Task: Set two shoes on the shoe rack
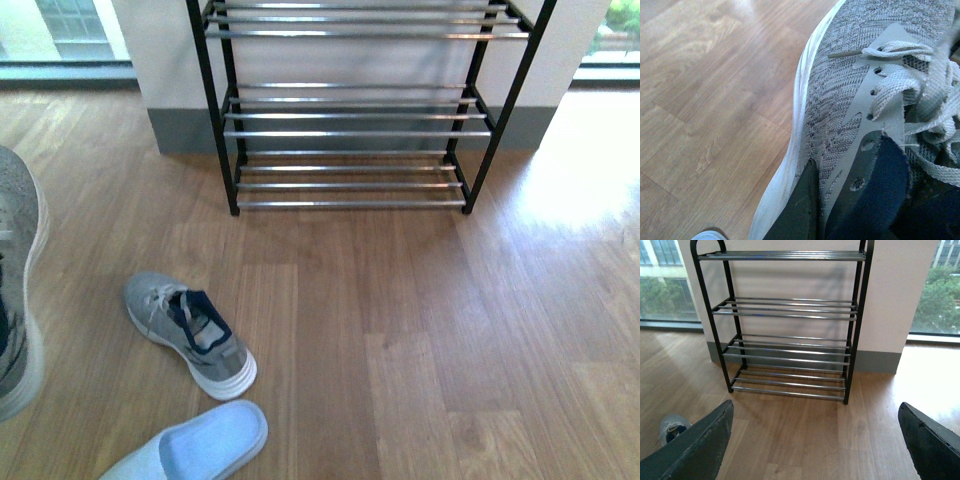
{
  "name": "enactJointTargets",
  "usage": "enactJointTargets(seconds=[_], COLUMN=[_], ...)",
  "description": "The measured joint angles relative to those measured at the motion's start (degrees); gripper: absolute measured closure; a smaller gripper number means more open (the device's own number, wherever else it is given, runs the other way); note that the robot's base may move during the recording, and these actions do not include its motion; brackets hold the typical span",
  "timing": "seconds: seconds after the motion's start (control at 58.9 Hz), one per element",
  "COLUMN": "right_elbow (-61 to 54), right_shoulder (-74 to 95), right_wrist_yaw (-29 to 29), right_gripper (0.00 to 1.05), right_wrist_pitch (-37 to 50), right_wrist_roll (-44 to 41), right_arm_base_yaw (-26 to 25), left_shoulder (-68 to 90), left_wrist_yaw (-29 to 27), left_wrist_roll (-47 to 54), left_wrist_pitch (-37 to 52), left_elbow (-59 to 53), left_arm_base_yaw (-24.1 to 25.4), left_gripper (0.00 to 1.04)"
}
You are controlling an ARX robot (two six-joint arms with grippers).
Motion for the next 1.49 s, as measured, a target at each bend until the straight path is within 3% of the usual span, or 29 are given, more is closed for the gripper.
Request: enactJointTargets(seconds=[0.153,0.373,1.494], right_elbow=[0.00,0.00,0.00], right_shoulder=[0.00,0.00,0.00], right_wrist_yaw=[0.02,0.00,0.15], right_gripper=[0.09,0.09,0.09], right_wrist_pitch=[0.00,0.00,0.00], right_wrist_roll=[0.00,0.11,0.15], right_arm_base_yaw=[0.00,0.00,0.00], left_shoulder=[-18.45,-54.53,-59.60], left_wrist_yaw=[-8.31,-25.64,-26.32], left_wrist_roll=[5.46,14.27,16.35], left_wrist_pitch=[-2.05,-20.59,-20.94], left_elbow=[-9.66,-17.57,-17.57], left_arm_base_yaw=[-7.80,-24.02,-25.44], left_gripper=[1.03,1.03,1.03])
